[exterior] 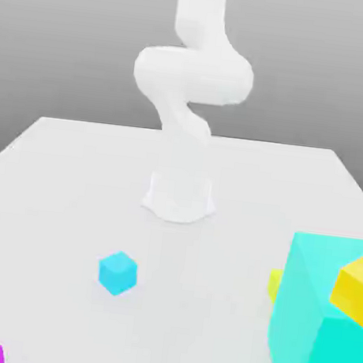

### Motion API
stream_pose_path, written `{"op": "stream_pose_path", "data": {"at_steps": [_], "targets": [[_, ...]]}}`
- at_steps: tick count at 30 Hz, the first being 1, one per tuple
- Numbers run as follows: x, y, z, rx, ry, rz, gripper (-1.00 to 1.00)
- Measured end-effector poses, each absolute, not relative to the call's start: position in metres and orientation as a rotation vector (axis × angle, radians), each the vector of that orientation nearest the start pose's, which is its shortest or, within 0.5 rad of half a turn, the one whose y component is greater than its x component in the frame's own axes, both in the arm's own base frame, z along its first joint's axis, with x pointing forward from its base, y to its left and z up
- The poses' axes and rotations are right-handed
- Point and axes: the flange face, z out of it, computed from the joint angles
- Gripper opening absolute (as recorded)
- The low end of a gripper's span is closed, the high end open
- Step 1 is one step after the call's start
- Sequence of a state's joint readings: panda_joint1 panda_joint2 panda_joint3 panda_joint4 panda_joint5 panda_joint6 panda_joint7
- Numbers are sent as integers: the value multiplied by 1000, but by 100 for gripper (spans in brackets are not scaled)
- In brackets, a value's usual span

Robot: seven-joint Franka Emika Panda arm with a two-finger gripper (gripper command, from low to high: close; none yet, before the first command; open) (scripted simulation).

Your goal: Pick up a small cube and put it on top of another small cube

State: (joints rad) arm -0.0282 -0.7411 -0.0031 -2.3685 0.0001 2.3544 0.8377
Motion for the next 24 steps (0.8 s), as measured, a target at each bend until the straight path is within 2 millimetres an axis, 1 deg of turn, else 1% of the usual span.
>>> {"op": "stream_pose_path", "data": {"at_steps": [2, 4, 7, 9, 11, 13, 18, 19, 20, 24], "targets": [[391, -24, 611, -2456, 1241, -858, 0], [404, -37, 562, -2458, 1345, -772, 0], [410, -55, 487, -2450, 1501, -641, 0], [407, -66, 436, -2438, 1608, -549, 0], [396, -76, 386, -2418, 1718, -451, 0], [379, -85, 335, -2391, 1835, -346, 0], [313, -98, 207, -2282, 2128, -57, 0], [306, -100, 189, -2263, 2159, -26, 0], [303, -98, 177, -2263, 2165, -11, 0], [297, -99, 142, -2254, 2184, 0, 0]]}}
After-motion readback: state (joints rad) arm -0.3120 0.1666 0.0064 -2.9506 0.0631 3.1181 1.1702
